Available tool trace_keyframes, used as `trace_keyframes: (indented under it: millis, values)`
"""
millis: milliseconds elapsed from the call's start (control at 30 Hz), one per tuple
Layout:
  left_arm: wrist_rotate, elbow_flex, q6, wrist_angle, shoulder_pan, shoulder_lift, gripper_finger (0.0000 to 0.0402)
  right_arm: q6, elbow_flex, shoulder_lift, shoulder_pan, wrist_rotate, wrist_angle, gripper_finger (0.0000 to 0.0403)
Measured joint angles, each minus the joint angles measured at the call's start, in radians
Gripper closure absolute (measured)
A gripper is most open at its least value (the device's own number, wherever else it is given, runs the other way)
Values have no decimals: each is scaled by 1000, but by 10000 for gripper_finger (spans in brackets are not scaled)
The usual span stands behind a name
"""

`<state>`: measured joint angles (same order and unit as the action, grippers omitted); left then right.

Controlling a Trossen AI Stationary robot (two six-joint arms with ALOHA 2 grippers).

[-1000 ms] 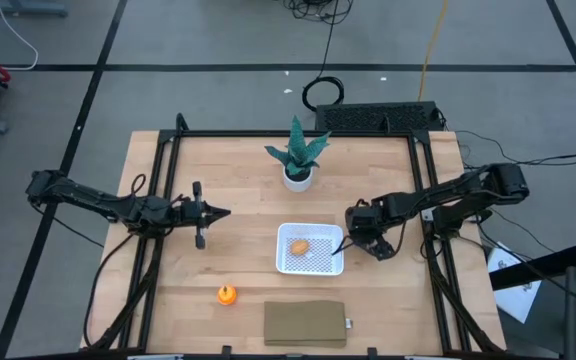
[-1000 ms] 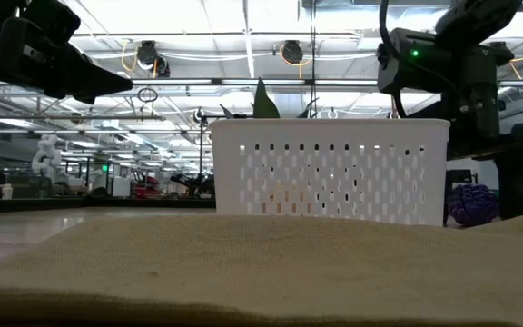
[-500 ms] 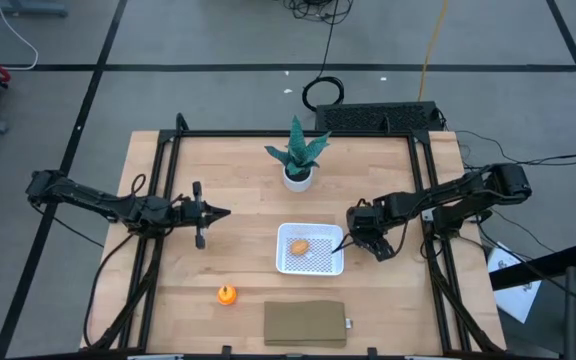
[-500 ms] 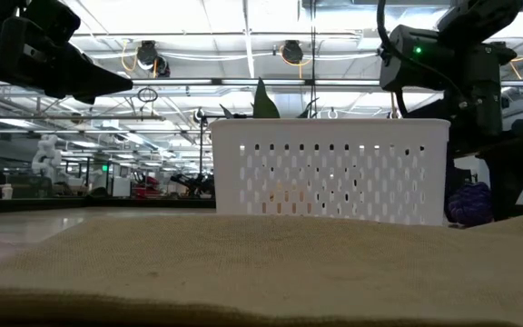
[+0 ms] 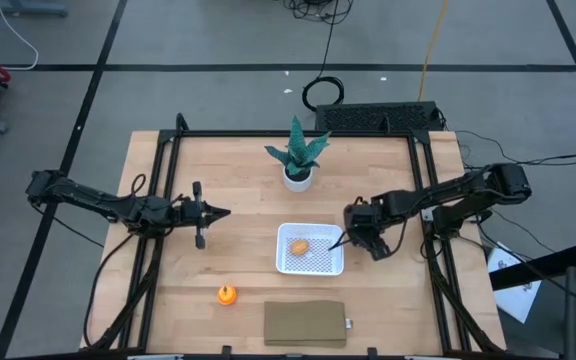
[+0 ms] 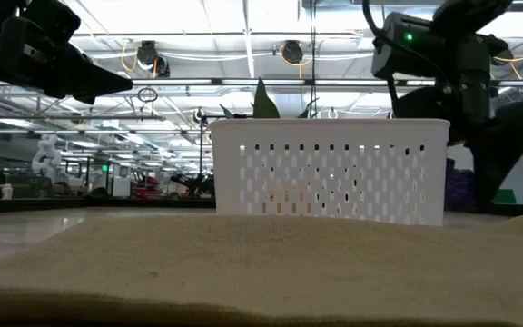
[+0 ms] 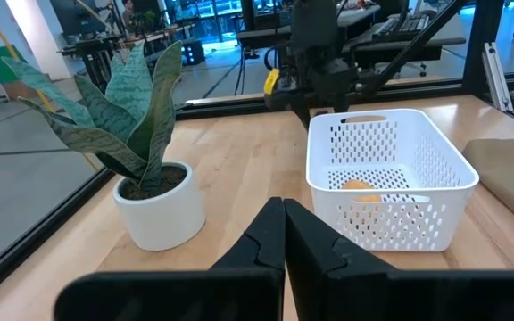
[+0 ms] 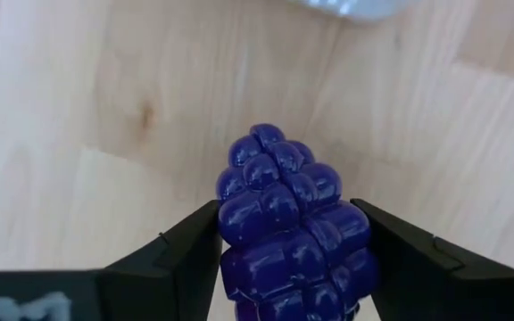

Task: Pick and placing Produce into tupperware
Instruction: Put the grapes in the white bin

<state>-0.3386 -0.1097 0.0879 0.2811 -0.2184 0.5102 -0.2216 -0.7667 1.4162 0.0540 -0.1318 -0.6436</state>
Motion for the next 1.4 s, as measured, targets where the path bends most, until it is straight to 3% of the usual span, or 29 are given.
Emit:
trace_keyframes:
  millis: [433,1000,1233,1400]
  values:
    - [0,0,-5,0,0,0,401,-1,-178,-6,-3,-1,-219,184]
    - [0,0,-8,6,0,0,401,56,-180,-291,-104,-1,-310,185]
    - [0,0,-8,7,0,0,401,92,-180,-308,-113,-2,-299,186]
    - [0,0,-8,8,0,0,401,164,-180,-281,-99,-21,-165,186]
